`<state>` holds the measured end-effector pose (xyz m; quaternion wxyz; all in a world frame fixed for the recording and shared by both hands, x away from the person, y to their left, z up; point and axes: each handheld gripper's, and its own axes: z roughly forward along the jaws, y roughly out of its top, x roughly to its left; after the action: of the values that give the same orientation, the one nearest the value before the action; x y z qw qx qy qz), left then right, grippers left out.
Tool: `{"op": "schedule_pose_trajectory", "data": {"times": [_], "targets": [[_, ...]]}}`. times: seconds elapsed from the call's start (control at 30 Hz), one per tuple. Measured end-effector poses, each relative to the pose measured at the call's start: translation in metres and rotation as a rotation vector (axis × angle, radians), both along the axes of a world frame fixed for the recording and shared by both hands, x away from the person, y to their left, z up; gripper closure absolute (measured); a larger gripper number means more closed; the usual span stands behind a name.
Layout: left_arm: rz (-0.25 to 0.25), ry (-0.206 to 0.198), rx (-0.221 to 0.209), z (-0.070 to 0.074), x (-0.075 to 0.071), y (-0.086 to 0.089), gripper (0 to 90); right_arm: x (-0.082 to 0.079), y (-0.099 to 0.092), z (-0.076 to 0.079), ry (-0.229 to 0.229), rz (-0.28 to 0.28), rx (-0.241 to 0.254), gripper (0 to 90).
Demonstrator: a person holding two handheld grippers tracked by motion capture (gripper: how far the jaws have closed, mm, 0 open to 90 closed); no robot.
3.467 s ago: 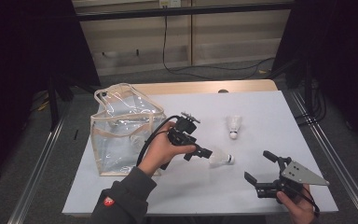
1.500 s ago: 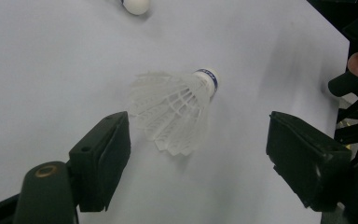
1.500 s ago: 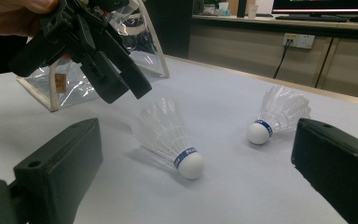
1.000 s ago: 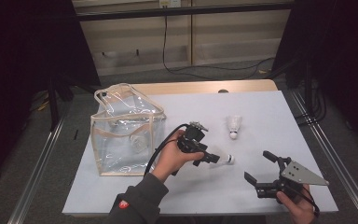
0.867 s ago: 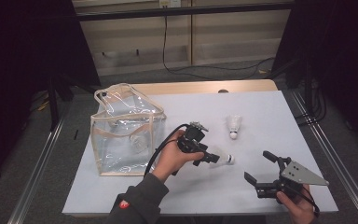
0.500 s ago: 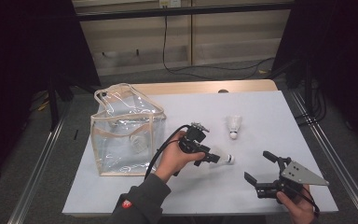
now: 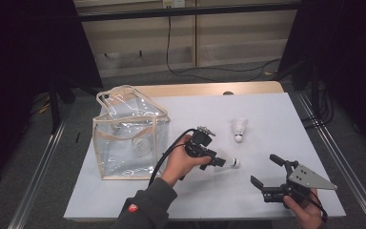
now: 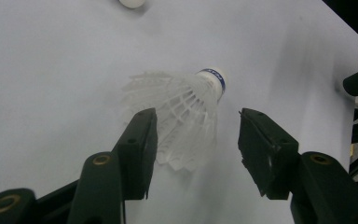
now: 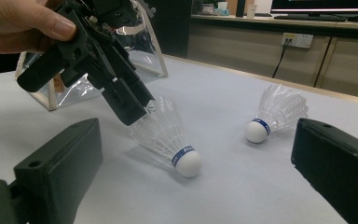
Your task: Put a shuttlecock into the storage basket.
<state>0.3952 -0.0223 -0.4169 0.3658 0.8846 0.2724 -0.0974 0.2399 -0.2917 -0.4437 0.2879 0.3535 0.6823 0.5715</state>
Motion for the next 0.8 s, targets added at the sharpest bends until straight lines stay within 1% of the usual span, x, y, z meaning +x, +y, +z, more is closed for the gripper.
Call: {"op": "schedule_pose_trajectory", "data": {"times": [0.03, 0.1, 0.13, 0.17, 0.2, 0.23, 0.3, 0.37, 0.4, 0.43, 0.53, 0.57, 0.6, 0.67, 0.7, 0.77, 0.8], "targets": [[0.0, 0.005, -0.008, -0.001, 0.0, -0.001, 48.7, 0.0, 0.0, 0.0, 0.0, -0.002, -0.001, 1.9], [0.0, -0.006, -0.006, -0.002, -0.001, -0.003, 50.0, 0.0, -0.001, 0.0, 0.001, -0.002, 0.003, 1.9], [-0.011, 0.0, -0.011, -0.003, 0.0, -0.004, 51.2, 0.0, -0.001, 0.0, 0.002, -0.001, 0.002, 1.9], [-0.004, -0.003, -0.01, -0.004, -0.001, -0.005, 51.9, 0.0, -0.001, 0.0, 0.001, -0.001, 0.003, 1.9], [-0.011, -0.005, -0.017, -0.005, 0.0, -0.006, 52.7, 0.0, -0.002, 0.0, 0.0, -0.001, 0.002, 1.9], [-0.008, -0.012, -0.009, -0.005, 0.0, -0.006, 54.6, 0.0, -0.002, 0.0, -0.002, -0.003, 0.001, 1.9], [-0.009, -0.009, -0.021, -0.007, 0.0, -0.007, 57.2, 0.0, -0.002, 0.0, -0.001, -0.005, 0.0, 1.9], [-0.016, -0.022, -0.021, -0.008, 0.001, -0.008, 59.4, 0.0, -0.002, -0.001, 0.002, -0.006, 0.003, 2.0], [-0.009, -0.026, -0.023, -0.008, 0.001, -0.008, 60.4, 0.0, -0.003, -0.001, 0.002, -0.007, 0.001, 1.9], [-0.008, -0.021, -0.035, -0.009, 0.001, -0.009, 61.2, 0.0, -0.003, -0.001, -0.001, -0.008, -0.002, 2.0], [-0.011, -0.023, -0.036, -0.012, 0.001, -0.011, 64.1, 0.001, -0.004, -0.002, 0.002, -0.008, 0.001, 2.0], [-0.009, -0.014, -0.045, -0.013, 0.001, -0.012, 65.1, 0.001, -0.004, -0.002, 0.001, -0.008, 0.0, 1.9], [-0.011, -0.021, -0.046, -0.015, 0.001, -0.012, 65.9, 0.001, -0.004, -0.002, 0.002, -0.008, 0.0, 1.9], [-0.018, -0.018, -0.054, -0.017, 0.0, -0.015, 68.4, 0.001, -0.003, -0.001, 0.0, -0.011, 0.001, 1.9], [-0.021, -0.023, -0.05, -0.017, -0.001, -0.016, 69.7, 0.001, -0.003, -0.001, 0.0, -0.01, 0.0, 2.0], [-0.031, -0.019, -0.048, -0.019, -0.002, -0.017, 74.1, 0.001, -0.003, -0.001, -0.001, -0.009, -0.006, 2.0], [-0.033, -0.017, -0.054, -0.019, -0.003, -0.018, 75.3, 0.0, -0.003, -0.001, 0.002, -0.009, -0.004, 1.9]]}}
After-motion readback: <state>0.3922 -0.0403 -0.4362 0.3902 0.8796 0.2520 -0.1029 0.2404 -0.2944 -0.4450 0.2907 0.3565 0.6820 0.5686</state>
